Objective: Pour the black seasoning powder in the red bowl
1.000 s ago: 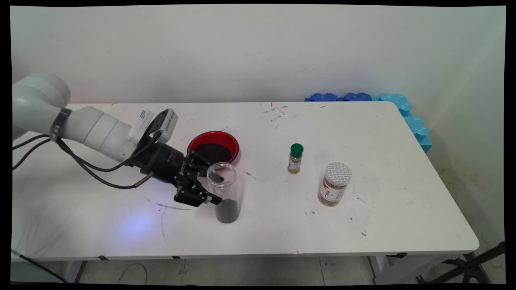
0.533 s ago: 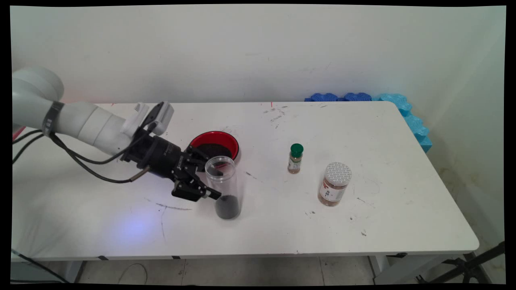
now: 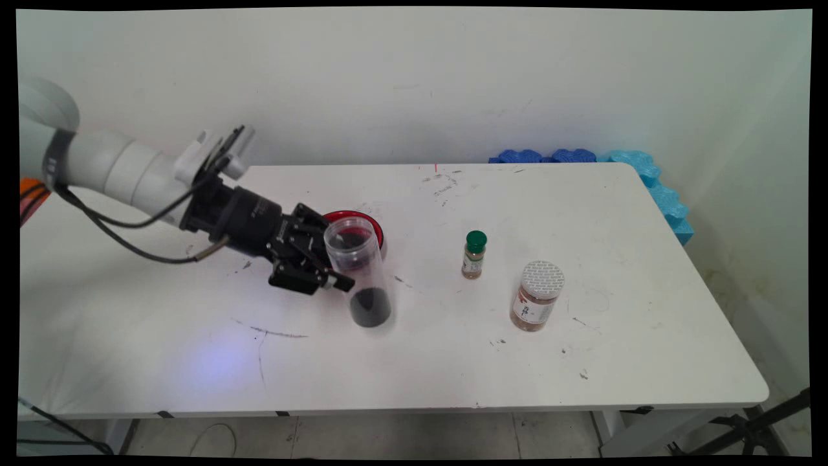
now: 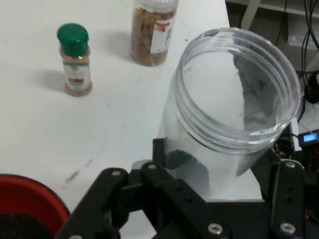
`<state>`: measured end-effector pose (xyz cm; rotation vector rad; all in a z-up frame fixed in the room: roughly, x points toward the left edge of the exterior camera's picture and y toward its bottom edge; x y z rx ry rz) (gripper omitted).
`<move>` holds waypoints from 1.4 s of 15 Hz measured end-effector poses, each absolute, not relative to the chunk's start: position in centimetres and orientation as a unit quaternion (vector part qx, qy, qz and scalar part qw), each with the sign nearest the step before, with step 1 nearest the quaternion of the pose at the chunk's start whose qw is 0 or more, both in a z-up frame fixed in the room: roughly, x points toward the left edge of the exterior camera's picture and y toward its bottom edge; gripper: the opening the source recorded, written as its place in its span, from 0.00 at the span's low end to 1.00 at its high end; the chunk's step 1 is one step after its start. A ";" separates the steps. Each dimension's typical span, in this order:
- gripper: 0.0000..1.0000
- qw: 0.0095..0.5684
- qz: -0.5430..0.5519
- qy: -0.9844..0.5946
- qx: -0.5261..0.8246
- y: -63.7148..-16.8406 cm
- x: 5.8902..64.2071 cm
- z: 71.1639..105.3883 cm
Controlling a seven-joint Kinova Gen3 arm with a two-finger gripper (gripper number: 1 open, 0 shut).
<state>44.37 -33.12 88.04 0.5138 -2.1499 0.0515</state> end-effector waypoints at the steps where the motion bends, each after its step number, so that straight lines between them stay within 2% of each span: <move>1: 0.00 0.451 0.023 -0.867 0.210 -33.4 44.6 88.6; 11: 0.00 0.461 0.018 -0.839 0.287 -35.7 47.5 92.5; 21: 0.00 0.466 -0.036 -0.784 0.407 -36.9 49.8 93.2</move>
